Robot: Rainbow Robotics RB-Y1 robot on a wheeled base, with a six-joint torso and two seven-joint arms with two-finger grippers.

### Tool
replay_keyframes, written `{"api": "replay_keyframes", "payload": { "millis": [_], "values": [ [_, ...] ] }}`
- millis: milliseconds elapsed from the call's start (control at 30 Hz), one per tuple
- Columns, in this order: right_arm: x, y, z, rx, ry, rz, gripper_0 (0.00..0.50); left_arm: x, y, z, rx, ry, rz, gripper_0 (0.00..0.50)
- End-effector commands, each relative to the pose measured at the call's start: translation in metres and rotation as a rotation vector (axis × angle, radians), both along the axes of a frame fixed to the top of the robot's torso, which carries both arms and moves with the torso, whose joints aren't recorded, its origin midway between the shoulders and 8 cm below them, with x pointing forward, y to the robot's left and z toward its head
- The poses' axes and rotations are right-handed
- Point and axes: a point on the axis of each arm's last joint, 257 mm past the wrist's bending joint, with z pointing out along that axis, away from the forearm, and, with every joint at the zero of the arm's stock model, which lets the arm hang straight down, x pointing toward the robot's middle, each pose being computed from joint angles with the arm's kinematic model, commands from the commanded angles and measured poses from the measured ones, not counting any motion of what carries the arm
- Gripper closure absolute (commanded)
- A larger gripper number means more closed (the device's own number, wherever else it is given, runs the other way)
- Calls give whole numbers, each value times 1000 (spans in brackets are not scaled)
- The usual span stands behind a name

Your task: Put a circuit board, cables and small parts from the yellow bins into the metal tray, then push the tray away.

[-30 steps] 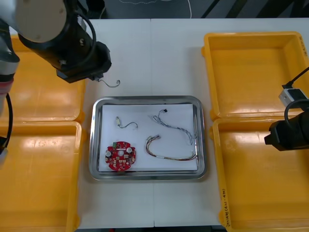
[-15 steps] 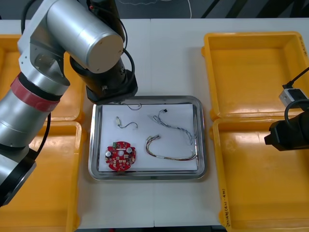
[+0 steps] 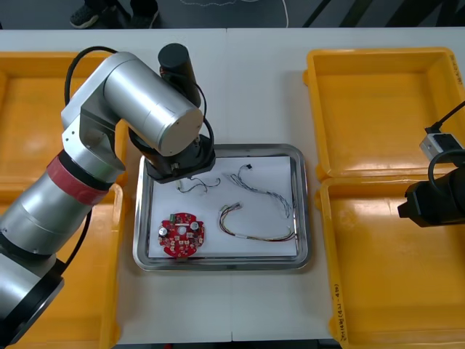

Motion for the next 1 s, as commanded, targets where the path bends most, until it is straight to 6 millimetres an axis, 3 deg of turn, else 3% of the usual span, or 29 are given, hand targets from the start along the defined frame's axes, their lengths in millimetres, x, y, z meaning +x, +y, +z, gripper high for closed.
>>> {"api": "replay_keyframes", "payload": {
  "millis": [33,933,1000],
  "values": [
    [3,0,11,-6,-45,29,0,-5,-19,-9,-14,-13,-48,500],
    [4,3,12,0,-50,49,0,-5,-7,-30,18,-28,-51,500],
    [4,3,11,-2,-49,50,0,-6,-7,-30,18,-25,-53,466]
  ]
}}
